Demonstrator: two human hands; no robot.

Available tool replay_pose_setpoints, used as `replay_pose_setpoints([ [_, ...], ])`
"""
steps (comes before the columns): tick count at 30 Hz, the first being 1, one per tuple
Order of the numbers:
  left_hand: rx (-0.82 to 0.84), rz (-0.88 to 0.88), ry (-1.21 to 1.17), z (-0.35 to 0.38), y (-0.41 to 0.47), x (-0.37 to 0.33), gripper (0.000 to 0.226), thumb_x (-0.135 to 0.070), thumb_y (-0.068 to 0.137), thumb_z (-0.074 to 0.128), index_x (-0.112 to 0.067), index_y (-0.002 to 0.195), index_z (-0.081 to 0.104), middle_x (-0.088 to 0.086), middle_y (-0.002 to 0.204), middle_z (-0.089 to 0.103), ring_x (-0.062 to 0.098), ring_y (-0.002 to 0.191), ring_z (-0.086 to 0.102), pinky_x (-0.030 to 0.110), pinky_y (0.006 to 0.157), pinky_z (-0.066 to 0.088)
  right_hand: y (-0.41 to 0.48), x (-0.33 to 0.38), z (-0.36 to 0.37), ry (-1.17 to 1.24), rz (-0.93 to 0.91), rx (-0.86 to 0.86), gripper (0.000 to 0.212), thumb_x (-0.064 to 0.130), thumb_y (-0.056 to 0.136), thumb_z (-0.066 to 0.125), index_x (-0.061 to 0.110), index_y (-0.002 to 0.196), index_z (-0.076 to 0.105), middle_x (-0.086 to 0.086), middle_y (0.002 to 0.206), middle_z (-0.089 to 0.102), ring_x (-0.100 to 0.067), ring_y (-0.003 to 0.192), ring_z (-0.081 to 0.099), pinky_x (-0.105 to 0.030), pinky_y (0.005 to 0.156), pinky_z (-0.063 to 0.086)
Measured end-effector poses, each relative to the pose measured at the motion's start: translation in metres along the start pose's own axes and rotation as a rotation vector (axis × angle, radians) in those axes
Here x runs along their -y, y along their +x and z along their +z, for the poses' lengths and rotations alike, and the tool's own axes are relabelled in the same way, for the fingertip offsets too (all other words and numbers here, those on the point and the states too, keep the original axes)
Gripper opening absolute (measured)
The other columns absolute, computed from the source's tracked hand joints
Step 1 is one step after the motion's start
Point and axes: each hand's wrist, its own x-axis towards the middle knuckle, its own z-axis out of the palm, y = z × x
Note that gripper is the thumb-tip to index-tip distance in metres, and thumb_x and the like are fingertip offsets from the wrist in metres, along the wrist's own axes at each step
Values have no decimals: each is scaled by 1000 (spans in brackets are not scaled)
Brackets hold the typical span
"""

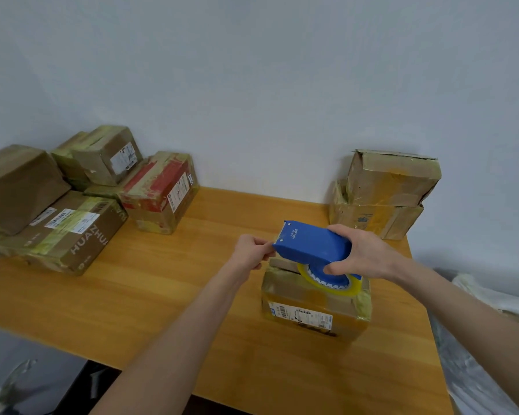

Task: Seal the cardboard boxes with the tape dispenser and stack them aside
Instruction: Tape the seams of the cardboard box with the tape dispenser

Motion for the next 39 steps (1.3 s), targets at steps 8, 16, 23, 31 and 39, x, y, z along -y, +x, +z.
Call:
replay_pose_setpoints([
  [8, -154, -11, -31, -42, -1, 35, 24, -21, 91, 66, -10, 71, 72, 3, 66, 58, 16, 58, 39, 24, 42, 31, -14, -18, -21, -128, 41, 40, 67, 50, 65, 73, 34, 125, 49, 10, 103, 59, -10, 92, 60, -38, 80, 56],
  [16, -187, -63, 100, -22, 13, 54, 22, -24, 90, 65, -14, 71, 70, 0, 69, 61, 17, 56, 42, 27, 48, 35, -13, -23, -14, -159, 54, 38, 64, 50, 67, 74, 40, 123, 45, 14, 101, 59, -10, 90, 60, -39, 79, 56],
  [23, -98, -39, 543, 6, 19, 73, 30, -41, 97, 50, -20, 108, 69, 4, 88, 69, 18, 64, 59, 30, 60, 44, -11, -22, -10, -168, 53, 39, 62, 50, 68, 73, 40, 121, 45, 14, 100, 58, -9, 89, 59, -37, 77, 56],
  [31, -215, 618, 655, 14, -8, 60, 41, -14, 101, 44, -14, 142, 45, -1, 149, 41, 17, 135, 41, 30, 108, 36, -9, -19, -8, -200, 45, 20, 61, 51, 71, 73, 37, 124, 44, 11, 102, 59, -10, 89, 59, -30, 72, 54],
  [39, 104, 630, 1195, 45, -24, 62, 85, -67, 86, -3, -17, 154, 0, 2, 162, 5, 15, 148, -7, 31, 120, -8, -12, -16, -7, -273, 55, 15, 67, 70, 65, 70, 38, 113, 37, 11, 100, 58, -11, 85, 60, -31, 70, 54],
])
